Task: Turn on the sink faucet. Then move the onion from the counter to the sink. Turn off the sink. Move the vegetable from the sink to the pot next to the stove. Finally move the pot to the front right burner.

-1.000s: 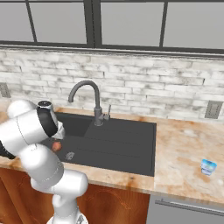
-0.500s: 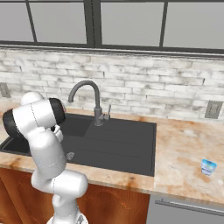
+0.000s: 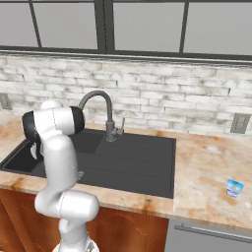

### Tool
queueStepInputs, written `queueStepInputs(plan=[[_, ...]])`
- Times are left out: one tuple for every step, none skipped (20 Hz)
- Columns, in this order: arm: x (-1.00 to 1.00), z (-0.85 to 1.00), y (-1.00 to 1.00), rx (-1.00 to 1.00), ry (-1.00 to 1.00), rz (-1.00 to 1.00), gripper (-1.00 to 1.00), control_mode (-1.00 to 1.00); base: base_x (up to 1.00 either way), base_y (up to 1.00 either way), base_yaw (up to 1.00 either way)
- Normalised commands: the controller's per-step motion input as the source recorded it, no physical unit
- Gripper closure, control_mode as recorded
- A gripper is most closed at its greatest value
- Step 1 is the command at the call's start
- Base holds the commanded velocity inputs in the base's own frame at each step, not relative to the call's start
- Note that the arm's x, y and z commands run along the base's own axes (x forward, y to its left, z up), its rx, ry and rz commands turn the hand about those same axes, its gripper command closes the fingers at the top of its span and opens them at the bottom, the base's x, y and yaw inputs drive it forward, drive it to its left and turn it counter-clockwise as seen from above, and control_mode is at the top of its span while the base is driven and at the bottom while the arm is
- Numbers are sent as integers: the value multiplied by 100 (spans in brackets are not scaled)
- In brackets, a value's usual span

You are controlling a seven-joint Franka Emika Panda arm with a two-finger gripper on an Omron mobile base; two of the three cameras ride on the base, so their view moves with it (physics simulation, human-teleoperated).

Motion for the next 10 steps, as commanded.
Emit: queueStepInputs(plan=[[41, -36, 0, -5, 3, 0, -100, -100, 0, 0, 0], [37, -31, 0, -3, 2, 0, -100, -100, 0, 0, 0], [38, -29, 4, -4, 3, 0, -100, -100, 0, 0, 0], [31, -24, 14, -5, 4, 0, -100, -100, 0, 0, 0], [33, -26, 5, -2, 3, 0, -100, -100, 0, 0, 0], [29, -19, 5, -1, 4, 0, -100, -100, 0, 0, 0], [32, -19, 16, -2, 6, 0, -100, -100, 0, 0, 0], [26, -20, 2, -1, 7, 0, -100, -100, 0, 0, 0], [25, -16, 0, 0, 8, 0, -100, -100, 0, 0, 0], [34, -14, 12, -1, 9, 0, -100, -100, 0, 0, 0]])
